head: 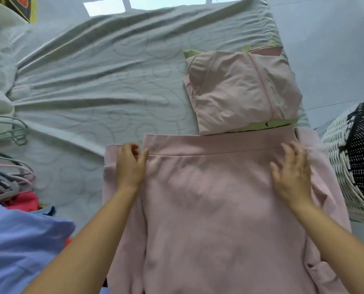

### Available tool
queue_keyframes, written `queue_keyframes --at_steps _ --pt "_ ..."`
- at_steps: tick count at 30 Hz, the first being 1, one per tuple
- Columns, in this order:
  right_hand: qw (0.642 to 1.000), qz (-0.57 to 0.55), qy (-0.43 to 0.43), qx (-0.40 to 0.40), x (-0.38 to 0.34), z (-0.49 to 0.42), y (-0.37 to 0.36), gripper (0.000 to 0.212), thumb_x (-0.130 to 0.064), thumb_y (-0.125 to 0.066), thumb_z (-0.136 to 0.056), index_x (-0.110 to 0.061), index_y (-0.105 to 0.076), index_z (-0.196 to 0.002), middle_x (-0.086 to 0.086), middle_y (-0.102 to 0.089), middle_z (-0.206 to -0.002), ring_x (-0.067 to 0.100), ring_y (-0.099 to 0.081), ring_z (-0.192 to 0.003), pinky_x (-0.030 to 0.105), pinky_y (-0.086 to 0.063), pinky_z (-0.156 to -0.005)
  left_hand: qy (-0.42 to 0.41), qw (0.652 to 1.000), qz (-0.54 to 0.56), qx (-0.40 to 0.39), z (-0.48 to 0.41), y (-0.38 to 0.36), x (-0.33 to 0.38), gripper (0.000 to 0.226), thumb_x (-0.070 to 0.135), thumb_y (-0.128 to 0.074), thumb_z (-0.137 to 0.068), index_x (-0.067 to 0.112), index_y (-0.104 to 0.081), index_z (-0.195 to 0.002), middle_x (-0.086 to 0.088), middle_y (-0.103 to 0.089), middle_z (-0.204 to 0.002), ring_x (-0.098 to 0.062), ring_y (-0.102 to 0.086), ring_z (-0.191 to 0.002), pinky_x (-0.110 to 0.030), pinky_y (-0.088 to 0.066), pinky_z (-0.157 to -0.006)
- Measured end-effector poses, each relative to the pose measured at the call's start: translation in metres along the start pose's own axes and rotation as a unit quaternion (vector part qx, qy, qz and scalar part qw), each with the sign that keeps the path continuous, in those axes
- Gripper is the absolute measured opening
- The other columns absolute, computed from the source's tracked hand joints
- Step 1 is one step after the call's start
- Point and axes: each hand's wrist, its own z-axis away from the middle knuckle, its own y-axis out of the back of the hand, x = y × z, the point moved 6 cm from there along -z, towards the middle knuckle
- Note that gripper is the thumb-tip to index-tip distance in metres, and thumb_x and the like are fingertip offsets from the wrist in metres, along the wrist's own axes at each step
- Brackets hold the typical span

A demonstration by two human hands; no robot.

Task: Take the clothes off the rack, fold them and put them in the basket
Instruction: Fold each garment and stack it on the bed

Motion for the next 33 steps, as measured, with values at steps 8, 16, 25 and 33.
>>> queue_keyframes --at_steps 8,16,25,33 --pt "0.973 0.079 0.096 -0.196 -0.04 0.099 -0.054 0.072 -0.051 -0.012 -0.092 -0.007 -0.044 -0.138 0.014 -0.036 -0.148 0.026 -0.031 -0.137 0.028 -0.008 -0.11 0.285 0.951 0.116 -0.03 0.058 0.045 -0.098 0.037 0.024 -0.073 -0.077 0.001 -0.056 -0.1 -0.02 -0.062 -0.102 -0.031 -0.058 -0.1 -0.04 -0.047 -0.087" --pt "0.936 -0.271 -0.072 -0.211 -0.063 0.123 0.0 0.043 -0.023 -0.047 -0.097 -0.002 -0.046 -0.134 0.01 -0.043 -0.143 0.014 -0.038 -0.13 0.018 -0.022 -0.107 0.097 0.901 0.421 0.046 0.104 0.126 -0.012 0.026 0.002 -0.045 -0.094 0.025 -0.056 -0.093 0.016 -0.067 -0.071 0.001 -0.058 -0.065 -0.016 -0.046 -0.066" --pt "0.557 -0.712 -0.383 -0.192 -0.008 0.176 0.053 0.093 -0.059 -0.082 -0.04 -0.012 -0.054 -0.114 0.009 -0.073 -0.095 0.025 -0.069 -0.089 0.037 -0.057 -0.077 -0.119 0.934 0.214 -0.26 0.258 0.021 0.118 0.048 0.039 -0.063 -0.076 0.029 -0.051 -0.122 0.007 -0.052 -0.081 -0.008 -0.051 -0.067 -0.023 -0.047 -0.069" --pt "0.559 -0.668 -0.458 -0.177 0.053 0.221 0.035 0.101 -0.059 -0.077 -0.057 -0.007 -0.037 -0.134 0.011 -0.055 -0.122 0.025 -0.055 -0.106 0.037 -0.037 -0.098 -0.115 0.939 -0.294 -0.137 0.344 0.005 -0.071 0.091 0.062 -0.082 -0.026 0.023 -0.054 -0.104 -0.001 -0.049 -0.086 -0.022 -0.054 -0.074 -0.033 -0.048 -0.054"
